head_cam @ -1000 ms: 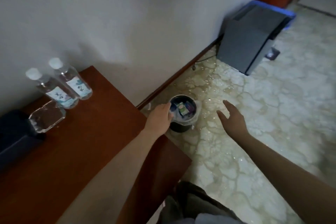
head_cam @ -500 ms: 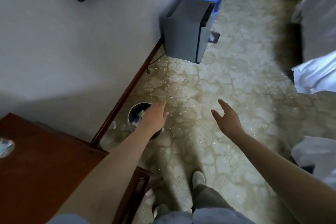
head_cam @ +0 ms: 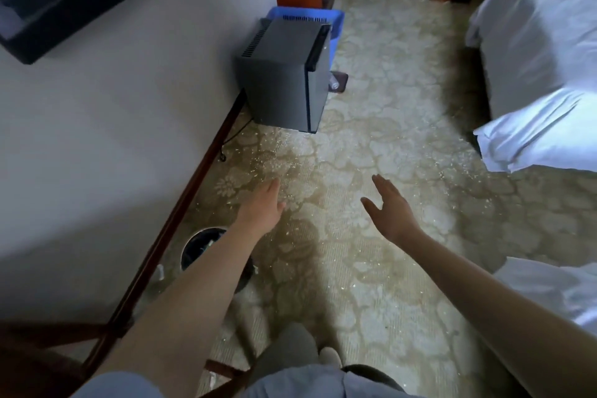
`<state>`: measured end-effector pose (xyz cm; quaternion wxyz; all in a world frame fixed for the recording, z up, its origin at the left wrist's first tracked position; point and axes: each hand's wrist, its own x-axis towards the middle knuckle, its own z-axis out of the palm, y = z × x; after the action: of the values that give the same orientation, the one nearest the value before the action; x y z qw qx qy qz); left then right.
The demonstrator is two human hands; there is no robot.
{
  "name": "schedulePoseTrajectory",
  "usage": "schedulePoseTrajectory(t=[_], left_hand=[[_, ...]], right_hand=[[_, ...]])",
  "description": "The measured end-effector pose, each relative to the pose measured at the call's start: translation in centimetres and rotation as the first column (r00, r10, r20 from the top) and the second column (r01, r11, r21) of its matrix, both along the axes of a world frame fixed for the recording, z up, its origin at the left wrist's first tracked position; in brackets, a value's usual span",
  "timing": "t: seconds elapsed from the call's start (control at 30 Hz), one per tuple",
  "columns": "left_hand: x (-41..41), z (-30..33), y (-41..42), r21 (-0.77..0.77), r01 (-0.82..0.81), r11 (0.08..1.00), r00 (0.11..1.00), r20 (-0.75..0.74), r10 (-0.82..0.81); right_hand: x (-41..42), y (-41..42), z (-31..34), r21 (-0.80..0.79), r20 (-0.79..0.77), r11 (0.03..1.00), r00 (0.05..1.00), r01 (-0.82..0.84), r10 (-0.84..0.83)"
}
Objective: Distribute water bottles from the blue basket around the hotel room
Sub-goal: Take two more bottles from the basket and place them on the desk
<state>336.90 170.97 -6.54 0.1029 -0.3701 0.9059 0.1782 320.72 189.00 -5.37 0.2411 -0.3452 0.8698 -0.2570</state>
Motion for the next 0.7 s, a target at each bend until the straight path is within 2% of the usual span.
schedulePoseTrajectory(t=[0.23, 0.43, 0.7], left_hand=[[-5.8, -1.3, -7.5, -0.023, 0.048, 0.999, 0.999, 0.022, -0.048], [-12.0, -2.0, -15.5, 0.027, 0.069, 0.997, 0.998, 0.000, -0.069], [-19.8, -1.8, -23.0, 0.022, 0.132, 0.991, 0.991, 0.011, -0.132]], right_hand=[[-5.3, -6.5, -1.6, 0.043, -0.027, 0.999, 1.000, -0.007, 0.008], [-10.0, -14.0, -2.3, 0.096, -0.013, 0.995, 1.000, 0.017, -0.015], [-16.7, -21.1, -2.4, 0.095, -0.024, 0.993, 0.997, 0.077, -0.075]])
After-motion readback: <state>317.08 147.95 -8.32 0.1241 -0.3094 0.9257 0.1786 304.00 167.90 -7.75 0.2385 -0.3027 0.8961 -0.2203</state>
